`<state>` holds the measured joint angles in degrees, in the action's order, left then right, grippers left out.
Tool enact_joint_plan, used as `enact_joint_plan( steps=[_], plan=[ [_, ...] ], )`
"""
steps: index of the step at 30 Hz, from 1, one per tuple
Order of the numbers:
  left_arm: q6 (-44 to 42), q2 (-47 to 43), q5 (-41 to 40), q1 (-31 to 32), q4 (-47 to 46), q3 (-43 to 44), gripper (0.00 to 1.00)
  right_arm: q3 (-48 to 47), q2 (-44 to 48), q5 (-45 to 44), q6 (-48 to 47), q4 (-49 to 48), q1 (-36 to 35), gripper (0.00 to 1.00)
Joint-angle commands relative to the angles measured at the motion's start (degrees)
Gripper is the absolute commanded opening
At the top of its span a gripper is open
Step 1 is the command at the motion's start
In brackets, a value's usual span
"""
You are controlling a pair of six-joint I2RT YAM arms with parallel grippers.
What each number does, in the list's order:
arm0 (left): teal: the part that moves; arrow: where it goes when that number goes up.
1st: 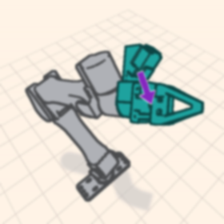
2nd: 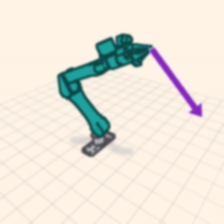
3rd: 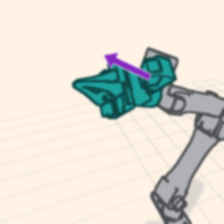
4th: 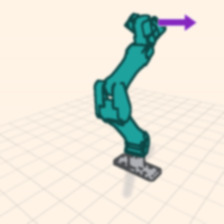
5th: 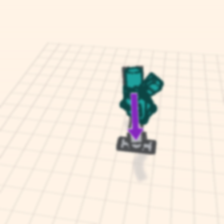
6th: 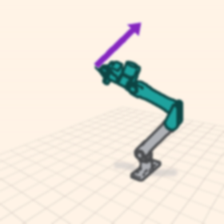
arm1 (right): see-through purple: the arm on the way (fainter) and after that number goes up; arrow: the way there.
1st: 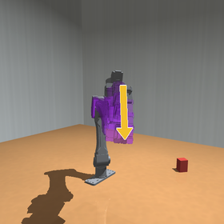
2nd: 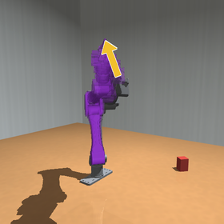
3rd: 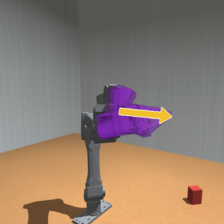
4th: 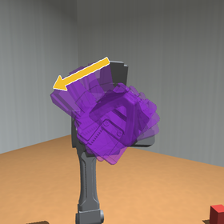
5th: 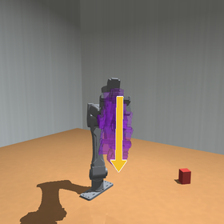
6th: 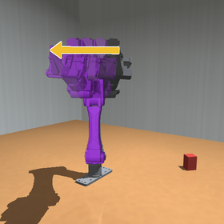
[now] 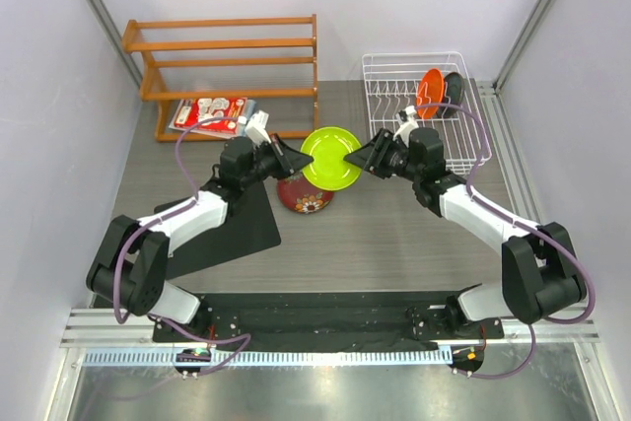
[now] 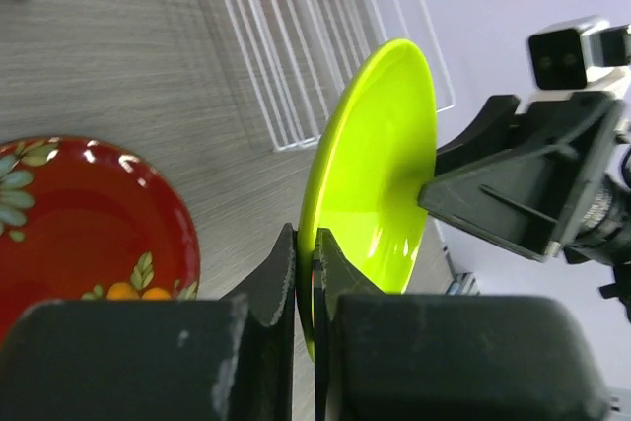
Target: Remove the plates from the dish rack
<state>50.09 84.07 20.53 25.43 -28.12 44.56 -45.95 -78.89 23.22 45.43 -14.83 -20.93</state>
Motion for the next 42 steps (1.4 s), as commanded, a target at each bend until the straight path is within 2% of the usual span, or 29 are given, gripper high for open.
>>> enact_joint_plan(
  steps=[1,2,3,4,6,8,13,26,34,36,42],
  plan=[
    [-5.3,-2.4,-5.9,0.1,4.6,-1.4,0.0,-1.8,0.6,3.5,0.5,-4.2,-1.2,0.58],
    [-6.0,-3.7,-7.4,0.1,6.2,-1.1,0.0,-2.5,0.7,2.9,-0.1,-2.9,-1.2,0.66],
    [-6.6,-4.3,-10.4,0.1,7.7,-1.0,0.0,-3.0,1.1,1.9,-2.4,-1.0,-1.2,0.68],
    [-8.1,-4.9,-11.8,0.1,10.6,-0.8,0.0,-3.5,1.5,-1.5,-3.7,3.1,-1.2,0.76],
    [-9.7,-6.3,-15.6,0.1,12.9,-0.4,0.0,-4.5,2.9,-4.6,-7.0,6.0,-1.2,0.83],
    [-11.0,-6.8,-17.9,0.2,15.8,0.0,0.0,-5.4,5.1,-8.8,-8.8,10.1,-1.2,0.84],
    [-12.7,-4.9,-22.0,0.2,18.2,0.3,0.0,-6.5,8.1,-12.3,-12.3,14.1,-1.2,0.86],
    [-11.9,6.9,-20.8,0.1,13.1,1.1,0.0,-7.1,5.9,-12.1,-13.9,14.5,-1.1,0.86],
    [-11.2,9.1,-20.7,0.1,12.5,0.4,0.0,-8.7,4.3,-13.6,-15.5,17.1,-1.1,0.86],
    [-11.1,9.3,-20.8,0.1,12.9,0.4,0.04,-9.0,3.8,-13.9,-15.7,17.2,-1.0,0.86],
    [-10.9,8.1,-20.8,0.1,13.6,-0.4,0.28,-9.7,2.9,-14.7,-16.6,18.3,-1.1,0.86]
  ],
)
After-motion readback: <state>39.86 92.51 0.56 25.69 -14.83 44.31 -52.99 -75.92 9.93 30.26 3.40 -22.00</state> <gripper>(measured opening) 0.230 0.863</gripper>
